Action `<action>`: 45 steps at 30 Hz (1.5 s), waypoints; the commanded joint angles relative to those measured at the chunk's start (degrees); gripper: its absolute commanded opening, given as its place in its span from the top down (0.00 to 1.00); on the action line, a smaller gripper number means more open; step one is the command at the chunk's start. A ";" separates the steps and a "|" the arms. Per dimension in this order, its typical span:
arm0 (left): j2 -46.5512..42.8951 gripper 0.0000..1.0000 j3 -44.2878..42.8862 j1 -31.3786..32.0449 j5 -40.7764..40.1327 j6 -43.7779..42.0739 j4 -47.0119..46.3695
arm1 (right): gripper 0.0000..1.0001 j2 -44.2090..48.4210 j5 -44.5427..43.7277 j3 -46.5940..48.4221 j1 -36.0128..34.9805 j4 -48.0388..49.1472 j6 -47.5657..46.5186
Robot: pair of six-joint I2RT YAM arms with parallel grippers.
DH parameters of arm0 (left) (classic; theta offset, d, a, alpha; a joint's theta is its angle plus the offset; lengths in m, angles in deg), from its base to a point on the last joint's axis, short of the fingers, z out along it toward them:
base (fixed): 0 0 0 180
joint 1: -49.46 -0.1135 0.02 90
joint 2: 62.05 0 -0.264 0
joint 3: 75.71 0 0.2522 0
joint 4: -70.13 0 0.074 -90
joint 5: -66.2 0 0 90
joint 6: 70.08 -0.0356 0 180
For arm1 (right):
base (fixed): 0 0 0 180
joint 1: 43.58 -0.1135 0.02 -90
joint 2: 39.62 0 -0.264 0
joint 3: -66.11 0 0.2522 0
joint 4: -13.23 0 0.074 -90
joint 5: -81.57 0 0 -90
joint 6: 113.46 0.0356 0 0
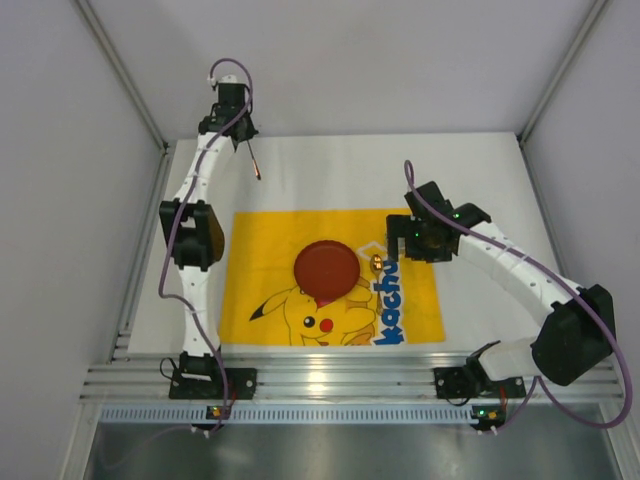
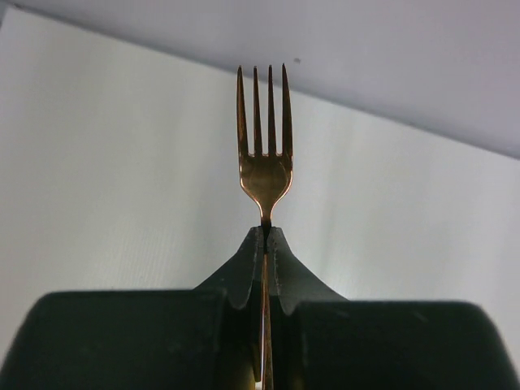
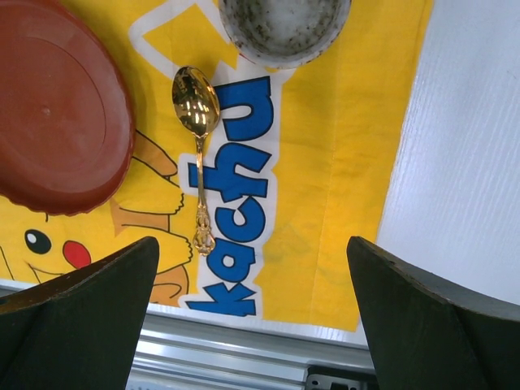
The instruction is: Set the dinner table for one person
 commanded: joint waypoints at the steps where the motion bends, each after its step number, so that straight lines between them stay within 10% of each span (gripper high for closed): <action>1: -6.92 1.00 -2.41 -0.22 1.10 -1.31 -3.54 | 0.00 0.63 -0.06 0.13 0.45 2.65 -1.19; 10: -18.78 1.00 12.95 0.48 6.82 -1.23 0.14 | 0.00 0.98 2.75 -1.71 0.36 5.72 -1.80; 26: -45.76 1.00 66.73 5.84 10.34 2.73 -0.81 | 0.00 1.86 6.44 -5.76 0.36 8.63 -2.86; 45: -45.07 1.00 78.63 15.95 4.19 4.31 -7.84 | 0.00 12.49 8.90 -14.46 0.01 5.90 -3.73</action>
